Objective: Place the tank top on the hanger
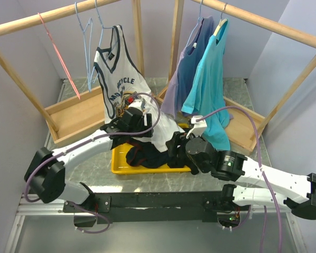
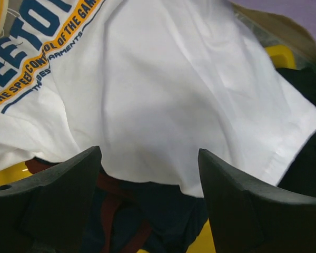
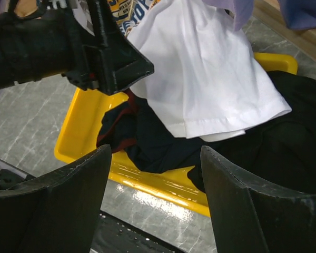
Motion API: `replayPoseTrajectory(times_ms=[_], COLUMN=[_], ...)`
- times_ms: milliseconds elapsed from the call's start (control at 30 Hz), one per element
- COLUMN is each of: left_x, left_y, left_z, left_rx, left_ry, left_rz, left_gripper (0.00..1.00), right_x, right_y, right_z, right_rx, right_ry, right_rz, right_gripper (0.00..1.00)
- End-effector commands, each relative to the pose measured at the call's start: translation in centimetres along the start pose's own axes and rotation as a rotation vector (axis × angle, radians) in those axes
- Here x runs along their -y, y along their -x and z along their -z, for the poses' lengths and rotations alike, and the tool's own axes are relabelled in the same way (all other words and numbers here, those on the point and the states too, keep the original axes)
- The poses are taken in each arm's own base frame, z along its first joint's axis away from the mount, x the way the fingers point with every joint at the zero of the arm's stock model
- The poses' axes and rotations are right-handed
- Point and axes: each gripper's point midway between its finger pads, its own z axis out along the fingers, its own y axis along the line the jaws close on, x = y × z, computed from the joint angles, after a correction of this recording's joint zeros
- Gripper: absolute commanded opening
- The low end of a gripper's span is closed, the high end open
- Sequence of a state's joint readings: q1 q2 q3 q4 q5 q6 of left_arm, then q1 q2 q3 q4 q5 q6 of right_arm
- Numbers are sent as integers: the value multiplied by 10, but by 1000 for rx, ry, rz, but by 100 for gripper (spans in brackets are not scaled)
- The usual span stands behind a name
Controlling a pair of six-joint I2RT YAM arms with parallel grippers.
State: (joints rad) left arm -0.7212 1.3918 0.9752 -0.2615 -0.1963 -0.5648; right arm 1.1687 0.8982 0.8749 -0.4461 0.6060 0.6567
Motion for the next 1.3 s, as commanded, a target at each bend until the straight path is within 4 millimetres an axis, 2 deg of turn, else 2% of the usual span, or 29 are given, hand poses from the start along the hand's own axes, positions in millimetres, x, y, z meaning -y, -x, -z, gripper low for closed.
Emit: replayPoseTrajectory(times_ms=[0,233,267,333,367,433,467,500,600,633,700,733,800,833,900,933,1000,1033,1167,1267], left_x=[1,-9,-10,-12,-12,-14,-13,-13,-9,-3,-4,0,-3,2,-3,-1,-12,-17,-29,-35], left_y=[8,-7,-8,-10,-10,-9,-6,-4,16,32,52,73,98,119,145,165,188,208,258,289], left_z=[-16,-32,-33,-35,-35,-36,-35,-34,-24,-15,-4,8,21,35,46,57,65,73,91,94], left_rx=[69,64,69,69,71,79,88,91,139,175,228,271,327,375,434,479,528,572,711,775], left_ry=[22,70,72,77,76,82,81,82,78,63,86,80,87,70,75,65,95,106,106,118], left_rz=[84,131,133,134,132,128,127,124,123,128,137,154,177,191,216,229,255,274,330,342], left_gripper=[77,62,55,48,36,23,8,3,1,1,1,1,1,1,1,1,1,1,1,1], right_x=[0,-2,-2,-3,-3,-3,-3,-4,-4,-4,-4,-4,-5,-5,-6,-6,-8,-10,-12,-16], right_y=[3,2,2,1,1,1,2,1,3,4,6,7,10,11,13,15,17,18,23,27], right_z=[-2,-3,-3,-5,-5,-5,-5,-5,-4,-4,-3,-2,-1,0,0,1,0,1,0,-1], right_rx=[5,2,4,0,0,1,2,0,3,7,11,10,17,19,24,26,27,28,34,36], right_ry=[-13,-11,-12,-9,-9,-8,-8,-7,-5,-6,-6,-5,-3,-1,-1,0,4,6,7,4], right_rz=[-8,-2,-5,-2,-2,-2,-1,-2,-2,-3,-3,-3,-5,-7,-7,-9,-6,-3,5,18], right_gripper=[76,77,77,76,77,77,76,76,76,76,76,76,76,76,76,76,76,76,76,77])
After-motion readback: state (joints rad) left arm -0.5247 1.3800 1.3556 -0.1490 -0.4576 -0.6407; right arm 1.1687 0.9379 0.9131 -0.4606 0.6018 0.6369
